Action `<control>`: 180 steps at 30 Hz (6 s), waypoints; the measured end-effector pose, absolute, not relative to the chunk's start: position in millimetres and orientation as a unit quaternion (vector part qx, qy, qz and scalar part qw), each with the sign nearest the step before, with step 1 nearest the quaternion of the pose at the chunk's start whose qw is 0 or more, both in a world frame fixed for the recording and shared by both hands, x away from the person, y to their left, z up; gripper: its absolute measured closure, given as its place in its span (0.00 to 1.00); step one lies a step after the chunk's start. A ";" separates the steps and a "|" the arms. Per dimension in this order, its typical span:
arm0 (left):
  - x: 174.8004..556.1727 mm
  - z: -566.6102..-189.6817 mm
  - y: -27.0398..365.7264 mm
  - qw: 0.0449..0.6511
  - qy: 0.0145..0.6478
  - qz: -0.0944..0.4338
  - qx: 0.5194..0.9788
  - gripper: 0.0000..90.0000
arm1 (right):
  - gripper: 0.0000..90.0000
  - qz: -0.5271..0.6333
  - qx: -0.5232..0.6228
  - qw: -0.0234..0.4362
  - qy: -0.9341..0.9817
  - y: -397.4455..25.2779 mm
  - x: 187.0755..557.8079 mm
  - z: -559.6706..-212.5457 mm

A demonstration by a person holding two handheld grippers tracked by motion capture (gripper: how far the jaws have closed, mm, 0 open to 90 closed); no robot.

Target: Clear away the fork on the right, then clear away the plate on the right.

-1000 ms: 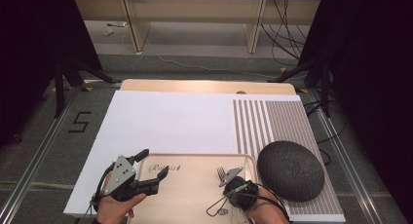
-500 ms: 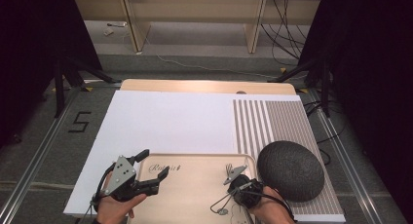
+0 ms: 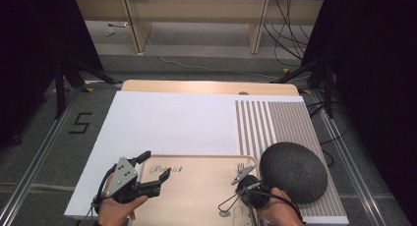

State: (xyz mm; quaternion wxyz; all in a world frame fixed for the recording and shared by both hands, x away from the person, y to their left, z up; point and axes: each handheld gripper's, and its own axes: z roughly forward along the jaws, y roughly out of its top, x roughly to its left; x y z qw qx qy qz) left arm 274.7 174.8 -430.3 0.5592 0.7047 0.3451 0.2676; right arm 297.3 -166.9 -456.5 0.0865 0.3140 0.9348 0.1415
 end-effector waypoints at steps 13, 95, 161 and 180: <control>274.7 -429.6 174.7 0.561 0.344 0.268 0.704 0.21 | 0.96 0.157 0.323 0.081 0.930 -172.7 298.7 -455.8; 268.3 -426.3 174.6 0.571 0.345 0.255 0.700 0.20 | 0.24 0.402 0.537 0.105 0.734 -334.0 300.2 -410.8; 267.5 -426.9 173.7 0.568 0.344 0.258 0.702 0.20 | 0.49 0.360 0.690 0.020 0.628 -431.6 313.5 -468.6; 267.7 -428.1 171.3 0.565 0.342 0.256 0.706 0.20 | 0.65 0.367 0.708 -0.002 0.604 -441.0 310.9 -472.6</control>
